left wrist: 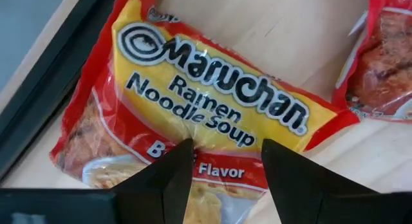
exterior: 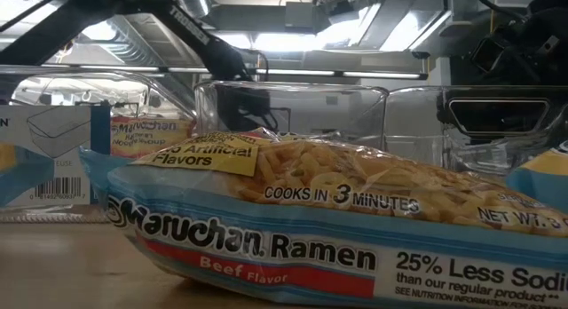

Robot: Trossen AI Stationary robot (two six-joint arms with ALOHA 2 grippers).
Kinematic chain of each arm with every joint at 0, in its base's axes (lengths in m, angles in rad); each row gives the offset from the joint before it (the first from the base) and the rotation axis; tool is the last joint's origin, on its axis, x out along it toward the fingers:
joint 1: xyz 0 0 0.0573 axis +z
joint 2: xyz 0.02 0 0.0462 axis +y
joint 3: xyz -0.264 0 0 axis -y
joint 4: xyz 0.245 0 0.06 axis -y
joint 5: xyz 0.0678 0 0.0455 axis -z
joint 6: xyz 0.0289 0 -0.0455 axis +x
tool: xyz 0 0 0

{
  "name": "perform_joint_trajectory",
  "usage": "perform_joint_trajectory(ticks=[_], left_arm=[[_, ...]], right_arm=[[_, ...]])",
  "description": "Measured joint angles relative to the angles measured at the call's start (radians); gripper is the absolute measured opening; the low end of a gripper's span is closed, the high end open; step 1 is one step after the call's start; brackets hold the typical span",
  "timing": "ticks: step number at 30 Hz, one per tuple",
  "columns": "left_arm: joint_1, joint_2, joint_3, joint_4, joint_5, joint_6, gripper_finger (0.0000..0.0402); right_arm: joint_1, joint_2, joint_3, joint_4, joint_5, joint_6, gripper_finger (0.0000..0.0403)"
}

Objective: Sort Maruchan noodles
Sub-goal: Put the red noodle pack into the left transparent bin

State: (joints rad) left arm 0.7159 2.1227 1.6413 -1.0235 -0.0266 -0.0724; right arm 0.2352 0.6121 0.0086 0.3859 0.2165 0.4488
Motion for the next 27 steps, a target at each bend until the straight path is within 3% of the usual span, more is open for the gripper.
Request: perform_joint_trajectory(ticks=[6, 15, 20, 27], left_arm=[[-0.016, 0.000, -0.002, -0.004, -0.021, 0.030, 0.0156], [-0.016, 0.002, 0.002, -0.014, -0.027, 0.067, 0.0012], [-0.026, 0.012, 0.095, -0.129, -0.071, 0.083, 0.0001], [-0.057, 0.008, 0.317, -0.384, -0.134, 0.081, 0.0001]], right_arm=[[0.000, 0.000, 0.000, -0.001, -0.003, 0.000, 0.0167], [0.000, 0.000, 0.000, -0.017, -0.003, 0.000, 0.0167], [0.000, 0.000, 0.000, -0.048, -0.002, 0.001, 0.0167], [0.000, 0.000, 0.000, -0.053, -0.002, 0.030, 0.0167]])
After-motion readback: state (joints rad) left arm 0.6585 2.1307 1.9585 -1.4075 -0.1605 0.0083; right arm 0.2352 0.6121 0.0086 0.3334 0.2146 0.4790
